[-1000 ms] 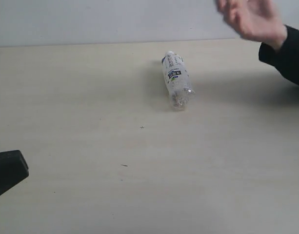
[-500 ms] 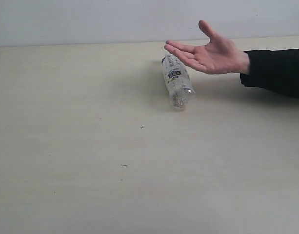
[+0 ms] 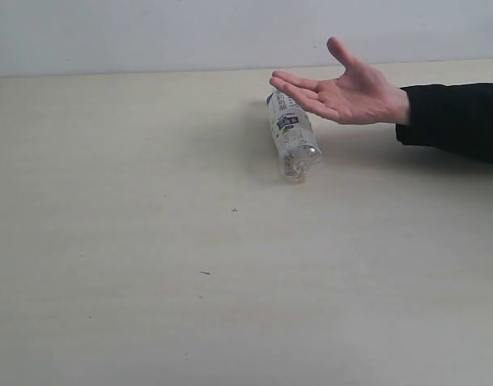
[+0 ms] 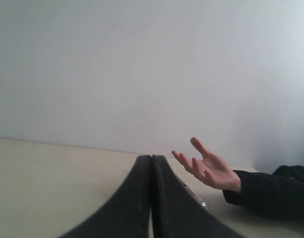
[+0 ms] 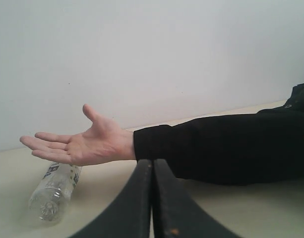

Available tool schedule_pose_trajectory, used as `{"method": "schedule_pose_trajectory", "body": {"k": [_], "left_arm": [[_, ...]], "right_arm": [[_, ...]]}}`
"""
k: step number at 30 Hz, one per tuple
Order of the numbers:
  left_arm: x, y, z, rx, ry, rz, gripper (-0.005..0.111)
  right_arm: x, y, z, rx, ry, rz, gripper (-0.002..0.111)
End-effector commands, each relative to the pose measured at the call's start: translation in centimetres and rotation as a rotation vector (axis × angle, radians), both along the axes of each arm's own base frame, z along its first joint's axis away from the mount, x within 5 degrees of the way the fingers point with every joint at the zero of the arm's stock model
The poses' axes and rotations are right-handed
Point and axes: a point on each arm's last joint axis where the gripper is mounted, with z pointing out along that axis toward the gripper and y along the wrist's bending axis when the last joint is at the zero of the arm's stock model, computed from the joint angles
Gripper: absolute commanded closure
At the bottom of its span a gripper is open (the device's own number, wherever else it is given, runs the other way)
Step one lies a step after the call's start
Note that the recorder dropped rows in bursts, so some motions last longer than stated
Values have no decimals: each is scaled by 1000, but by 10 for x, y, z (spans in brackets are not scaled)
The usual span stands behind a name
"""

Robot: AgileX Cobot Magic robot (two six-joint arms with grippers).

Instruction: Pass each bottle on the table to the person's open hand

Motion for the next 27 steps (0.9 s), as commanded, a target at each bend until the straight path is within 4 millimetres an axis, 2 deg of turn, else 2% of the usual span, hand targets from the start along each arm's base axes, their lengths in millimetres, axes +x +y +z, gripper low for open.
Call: {"method": "schedule_pose_trajectory", "body": {"k": [1, 25, 27], "left_arm": [[-1, 3, -1, -6, -6, 44, 107], [-1, 4, -1, -5, -1, 54, 107], [-1, 4, -1, -5, -1, 54, 107]], "right_arm": [[0, 0, -1, -3, -12, 2, 108], [0, 0, -1, -3, -12, 2, 108], [0, 0, 4, -157, -59, 0, 108]]}}
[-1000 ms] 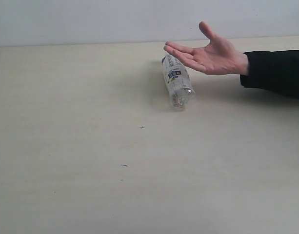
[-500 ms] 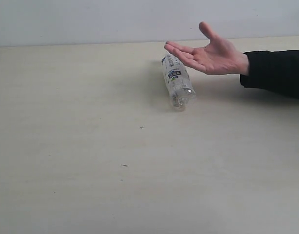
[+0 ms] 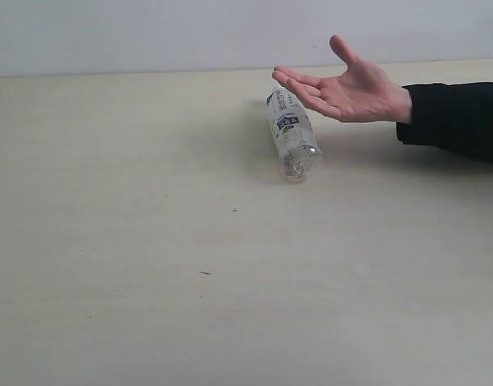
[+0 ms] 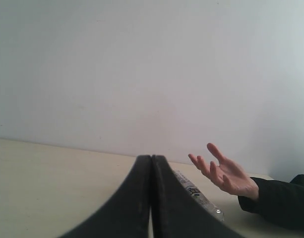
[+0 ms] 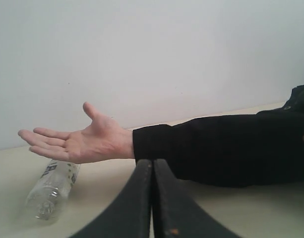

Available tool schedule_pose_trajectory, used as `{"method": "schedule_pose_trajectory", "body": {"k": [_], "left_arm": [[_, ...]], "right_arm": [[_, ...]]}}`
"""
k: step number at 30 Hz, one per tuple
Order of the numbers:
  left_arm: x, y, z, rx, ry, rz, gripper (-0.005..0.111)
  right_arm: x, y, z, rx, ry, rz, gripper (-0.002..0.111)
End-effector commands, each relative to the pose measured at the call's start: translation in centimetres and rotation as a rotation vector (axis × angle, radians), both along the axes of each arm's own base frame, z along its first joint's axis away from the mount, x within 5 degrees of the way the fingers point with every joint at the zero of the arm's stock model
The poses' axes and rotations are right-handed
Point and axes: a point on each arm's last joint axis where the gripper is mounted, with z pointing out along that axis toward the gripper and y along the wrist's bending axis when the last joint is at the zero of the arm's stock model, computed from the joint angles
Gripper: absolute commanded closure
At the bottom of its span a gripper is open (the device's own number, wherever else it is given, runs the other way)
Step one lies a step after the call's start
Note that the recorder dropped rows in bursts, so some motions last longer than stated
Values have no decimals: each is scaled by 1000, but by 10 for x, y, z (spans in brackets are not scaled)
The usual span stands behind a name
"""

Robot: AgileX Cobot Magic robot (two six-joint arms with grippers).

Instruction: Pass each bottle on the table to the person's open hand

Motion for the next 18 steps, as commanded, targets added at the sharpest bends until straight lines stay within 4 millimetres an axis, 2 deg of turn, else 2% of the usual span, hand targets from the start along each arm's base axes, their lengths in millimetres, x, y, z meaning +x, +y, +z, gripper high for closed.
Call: {"method": "schedule_pose_trajectory", "body": {"k": [1, 5, 6, 8, 9, 18], "left_arm": [[0, 0, -1, -5, -1, 2, 107], [0, 0, -1, -5, -1, 2, 107], [0, 0, -1, -5, -1, 2, 107], [0, 0, -1, -5, -1, 2, 107], [0, 0, -1, -5, -1, 2, 107], [0, 0, -1, -4, 0, 3, 107]], "right_arm": [[0, 0, 5, -149, -78, 1, 108], [0, 0, 11, -149, -136, 3, 108], [-1, 1, 18, -51, -219, 8, 108], [-3, 0, 27, 266, -313, 26, 108], [-4, -1, 28, 316, -330, 29, 108], [-6, -1, 35, 368, -405, 41, 108]]}}
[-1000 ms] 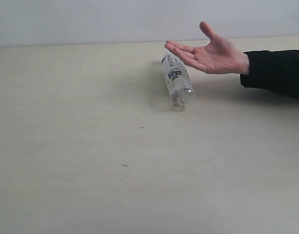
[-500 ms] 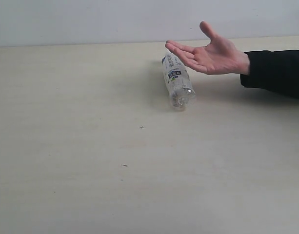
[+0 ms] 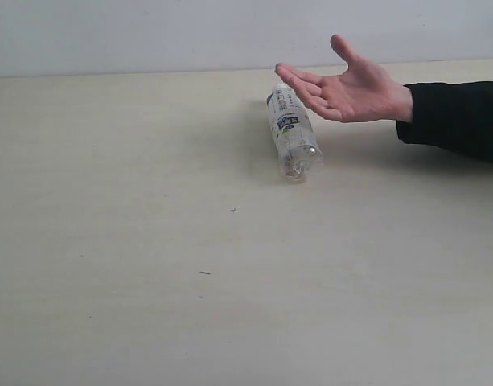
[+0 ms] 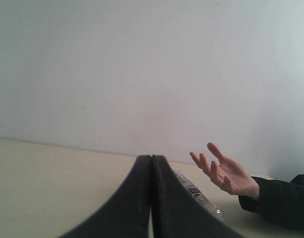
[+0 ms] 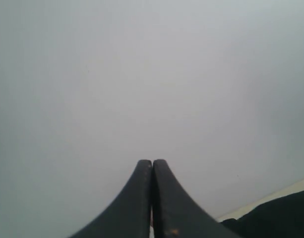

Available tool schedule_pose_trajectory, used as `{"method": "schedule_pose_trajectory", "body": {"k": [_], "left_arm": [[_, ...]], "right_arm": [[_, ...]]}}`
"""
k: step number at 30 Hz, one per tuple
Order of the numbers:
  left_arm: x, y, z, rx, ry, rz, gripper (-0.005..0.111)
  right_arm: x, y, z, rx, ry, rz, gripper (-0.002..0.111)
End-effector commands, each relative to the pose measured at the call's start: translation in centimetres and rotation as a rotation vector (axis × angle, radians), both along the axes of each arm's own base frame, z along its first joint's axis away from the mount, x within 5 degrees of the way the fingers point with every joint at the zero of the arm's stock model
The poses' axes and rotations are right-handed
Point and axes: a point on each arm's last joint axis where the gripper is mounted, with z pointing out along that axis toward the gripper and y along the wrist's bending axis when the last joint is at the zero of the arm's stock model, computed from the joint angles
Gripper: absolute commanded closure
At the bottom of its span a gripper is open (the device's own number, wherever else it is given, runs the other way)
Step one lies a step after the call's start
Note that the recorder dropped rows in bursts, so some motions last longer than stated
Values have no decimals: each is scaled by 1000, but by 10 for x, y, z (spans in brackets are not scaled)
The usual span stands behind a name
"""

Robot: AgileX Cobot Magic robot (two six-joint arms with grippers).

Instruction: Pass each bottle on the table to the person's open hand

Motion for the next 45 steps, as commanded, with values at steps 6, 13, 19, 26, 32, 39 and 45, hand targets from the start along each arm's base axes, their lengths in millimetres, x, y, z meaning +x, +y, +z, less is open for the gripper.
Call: {"method": "schedule_pose_trajectory", "body": {"k": [6, 13, 19, 26, 32, 39, 45], "left_arm": [[0, 0, -1, -3, -1, 3, 107], [0, 0, -1, -3, -1, 3, 107], [0, 0, -1, -3, -1, 3, 107], [0, 0, -1, -3, -1, 3, 107], [0, 0, -1, -3, 1, 4, 107], [0, 0, -1, -3, 1, 4, 107], [0, 0, -1, -3, 1, 4, 107]], "right_arm": [[8, 1, 9, -4, 29, 8, 108], [65, 8, 48, -176, 258, 54, 108], [164, 57, 45, -363, 575, 437, 108], [222, 108, 16, -446, 777, 696, 108], [238, 117, 2, -720, 703, 751, 108], [255, 74, 18, -1319, 633, 246, 101], [259, 56, 10, -1231, 807, 36, 101]]}}
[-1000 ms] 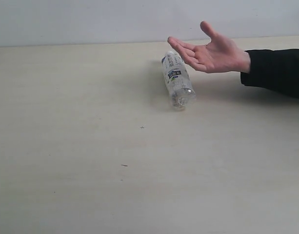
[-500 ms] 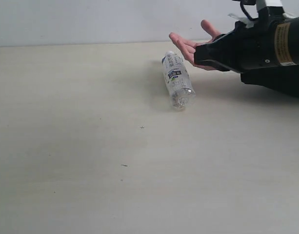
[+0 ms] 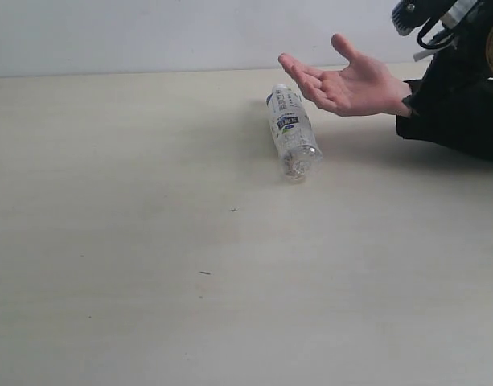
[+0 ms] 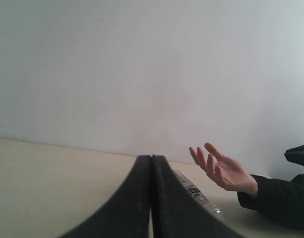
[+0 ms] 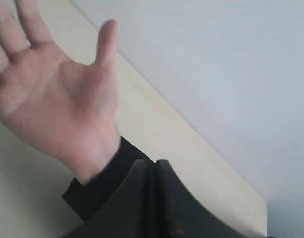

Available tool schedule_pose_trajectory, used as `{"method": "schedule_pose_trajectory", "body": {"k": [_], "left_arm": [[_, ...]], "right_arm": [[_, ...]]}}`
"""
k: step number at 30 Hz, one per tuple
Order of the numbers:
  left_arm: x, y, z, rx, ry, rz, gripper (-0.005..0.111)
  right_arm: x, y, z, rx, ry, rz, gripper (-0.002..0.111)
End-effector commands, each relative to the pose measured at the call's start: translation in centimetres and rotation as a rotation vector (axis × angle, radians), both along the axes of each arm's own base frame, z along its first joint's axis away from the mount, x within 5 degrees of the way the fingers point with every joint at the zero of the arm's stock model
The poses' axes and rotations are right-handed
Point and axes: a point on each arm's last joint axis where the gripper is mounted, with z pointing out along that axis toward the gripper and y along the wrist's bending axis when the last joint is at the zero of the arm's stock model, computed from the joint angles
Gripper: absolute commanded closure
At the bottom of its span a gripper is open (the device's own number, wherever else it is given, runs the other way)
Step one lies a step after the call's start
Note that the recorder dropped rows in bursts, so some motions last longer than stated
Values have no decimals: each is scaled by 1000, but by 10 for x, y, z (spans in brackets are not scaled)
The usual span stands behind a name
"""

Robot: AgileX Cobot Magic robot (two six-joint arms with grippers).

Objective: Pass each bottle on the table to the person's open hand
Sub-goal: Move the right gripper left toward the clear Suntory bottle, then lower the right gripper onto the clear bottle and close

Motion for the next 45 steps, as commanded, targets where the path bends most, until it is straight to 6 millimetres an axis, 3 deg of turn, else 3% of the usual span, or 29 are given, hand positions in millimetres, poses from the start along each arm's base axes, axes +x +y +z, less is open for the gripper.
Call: {"method": "schedule_pose_trajectory", "body": {"k": [1, 5, 9, 12, 14, 17, 21, 24, 32, 38, 45], "left_arm": [[0, 0, -1, -3, 0, 3, 107], [0, 0, -1, -3, 0, 3, 107], [0, 0, -1, -3, 0, 3, 107], [0, 0, -1, -3, 0, 3, 107], [0, 0, -1, -3, 0, 3, 107], [0, 0, -1, -3, 0, 3, 107], [0, 0, -1, -3, 0, 3, 107], [0, 0, -1, -3, 0, 3, 107], [0, 0, -1, -3, 0, 3, 107], [0, 0, -1, -3, 0, 3, 107], [0, 0, -1, -3, 0, 3, 107]], "right_arm": [[0, -6, -8, 52, 38, -180, 101], [-11, 2, -26, 52, 187, -330, 101], [-25, 19, -47, 234, 393, -425, 101], [-33, 28, -56, 268, 556, -392, 101], [-37, 34, -56, 322, 633, -376, 96], [-36, 45, -54, 412, 674, -322, 79], [-26, 59, -52, 594, 599, -252, 52], [-17, 67, -59, 659, 576, -228, 39], [19, 83, -75, 684, 576, -234, 34], [46, 94, -78, 705, 551, -230, 24], [70, 104, -88, 726, 544, -240, 23]]}}
